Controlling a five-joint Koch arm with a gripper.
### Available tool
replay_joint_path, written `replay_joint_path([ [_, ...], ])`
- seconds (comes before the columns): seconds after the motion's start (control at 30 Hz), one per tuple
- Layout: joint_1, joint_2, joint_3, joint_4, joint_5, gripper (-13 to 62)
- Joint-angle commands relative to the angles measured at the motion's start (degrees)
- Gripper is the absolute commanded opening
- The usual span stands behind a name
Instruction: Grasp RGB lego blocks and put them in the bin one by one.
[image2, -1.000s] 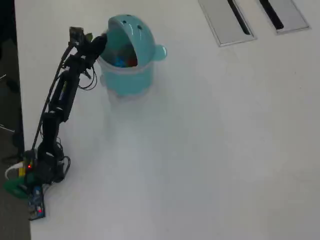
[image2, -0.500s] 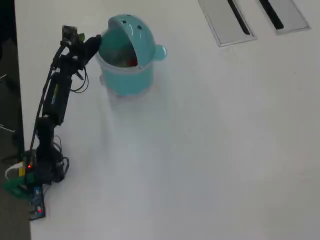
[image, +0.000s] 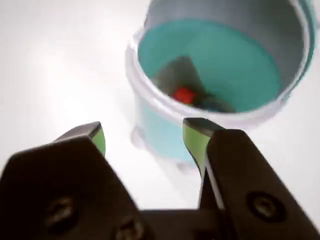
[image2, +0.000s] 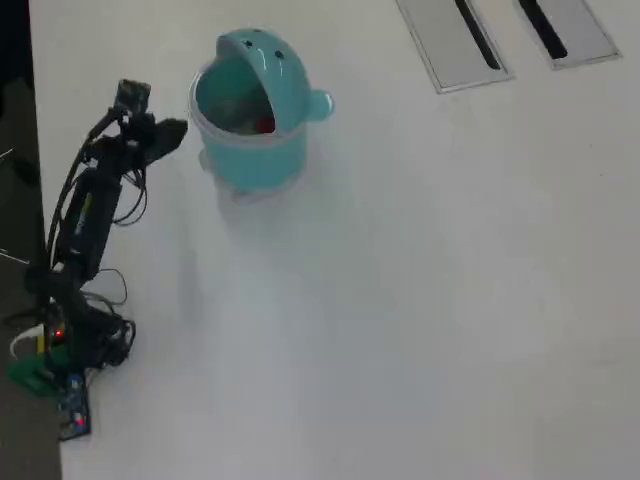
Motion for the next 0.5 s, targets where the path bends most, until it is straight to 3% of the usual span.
replay_joint_path([
  [0.0,1.05,8.44,1.67,-8.17,0.35,28.6],
  [0.2,2.11,15.91,13.62,-11.16,0.62,28.6],
  [0.47,5.98,24.61,29.0,-20.57,13.62,28.6],
])
